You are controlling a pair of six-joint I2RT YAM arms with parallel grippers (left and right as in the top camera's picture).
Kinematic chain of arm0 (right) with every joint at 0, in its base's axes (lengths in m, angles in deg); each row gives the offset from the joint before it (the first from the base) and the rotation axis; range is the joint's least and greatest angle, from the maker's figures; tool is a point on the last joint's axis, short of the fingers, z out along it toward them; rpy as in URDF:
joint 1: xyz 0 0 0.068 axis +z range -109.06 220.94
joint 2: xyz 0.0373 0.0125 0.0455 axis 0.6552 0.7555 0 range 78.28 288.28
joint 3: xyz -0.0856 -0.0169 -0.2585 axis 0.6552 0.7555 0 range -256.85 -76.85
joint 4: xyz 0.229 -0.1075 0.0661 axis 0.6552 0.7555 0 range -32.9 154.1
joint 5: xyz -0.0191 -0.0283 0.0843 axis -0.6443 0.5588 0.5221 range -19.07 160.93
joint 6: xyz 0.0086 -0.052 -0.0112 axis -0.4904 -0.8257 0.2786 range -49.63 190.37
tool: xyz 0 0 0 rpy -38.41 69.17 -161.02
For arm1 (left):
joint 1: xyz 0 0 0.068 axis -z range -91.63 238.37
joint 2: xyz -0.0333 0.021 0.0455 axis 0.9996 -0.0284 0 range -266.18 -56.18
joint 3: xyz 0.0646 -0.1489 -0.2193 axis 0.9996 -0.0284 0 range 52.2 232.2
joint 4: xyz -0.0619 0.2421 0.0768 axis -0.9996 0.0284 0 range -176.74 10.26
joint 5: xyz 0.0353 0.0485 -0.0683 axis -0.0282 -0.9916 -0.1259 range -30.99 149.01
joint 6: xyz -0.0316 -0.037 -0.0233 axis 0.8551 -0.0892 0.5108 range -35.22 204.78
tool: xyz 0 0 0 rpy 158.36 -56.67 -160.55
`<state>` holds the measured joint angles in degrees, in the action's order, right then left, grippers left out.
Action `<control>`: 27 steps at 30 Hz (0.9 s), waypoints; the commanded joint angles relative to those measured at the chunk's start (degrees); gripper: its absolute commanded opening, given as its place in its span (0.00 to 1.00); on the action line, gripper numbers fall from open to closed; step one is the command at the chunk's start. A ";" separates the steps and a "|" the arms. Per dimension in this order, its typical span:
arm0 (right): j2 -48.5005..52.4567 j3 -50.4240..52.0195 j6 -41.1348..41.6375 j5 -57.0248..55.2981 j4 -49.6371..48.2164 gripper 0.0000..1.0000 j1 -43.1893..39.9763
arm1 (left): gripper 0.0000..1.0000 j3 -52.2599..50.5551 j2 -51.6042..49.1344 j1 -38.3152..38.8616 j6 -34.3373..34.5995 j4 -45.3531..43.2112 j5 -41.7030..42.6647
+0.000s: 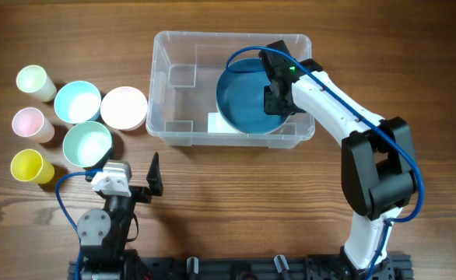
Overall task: Pack container
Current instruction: 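Carry the second teal bowl over the bin and stack it inside, then open the right gripper and retract it to the upper right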
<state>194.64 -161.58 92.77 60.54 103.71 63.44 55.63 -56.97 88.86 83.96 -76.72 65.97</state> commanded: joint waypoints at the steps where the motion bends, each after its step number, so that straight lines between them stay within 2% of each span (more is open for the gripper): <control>1: -0.70 -1.16 -3.02 3.26 -1.36 0.07 0.13 | 1.00 -0.46 0.42 0.37 -0.90 -0.20 0.04; 6: -2.67 -5.60 -4.44 9.64 -1.70 0.17 0.13 | 1.00 -0.46 0.42 0.37 -0.90 -0.20 0.04; 9: -5.70 -9.38 -6.25 8.17 -0.22 0.21 0.07 | 1.00 -0.46 0.42 0.37 -0.90 -0.20 0.07; 13: -11.78 -12.90 -6.32 2.34 2.86 0.32 -0.52 | 1.00 -0.46 0.42 0.37 -0.90 -0.20 0.04; 16: -17.46 -12.98 -6.29 -3.15 4.44 0.56 -2.78 | 1.00 -0.46 0.42 0.37 -0.90 -0.20 0.07; 18: -22.32 -12.98 -6.32 -5.75 6.73 0.82 -5.97 | 1.00 -0.46 0.42 0.37 -0.90 -0.20 0.04; 21: -28.04 -12.98 -5.68 -5.66 9.05 0.99 -11.13 | 1.00 -0.46 0.42 0.37 -0.90 -0.20 0.04; 27: -33.73 -12.98 -5.84 -5.68 10.75 1.00 -18.32 | 1.00 -0.46 0.42 0.37 -0.90 -0.20 0.04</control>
<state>162.14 -173.65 86.78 56.02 113.87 46.04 55.63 -56.97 88.86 83.94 -76.72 65.95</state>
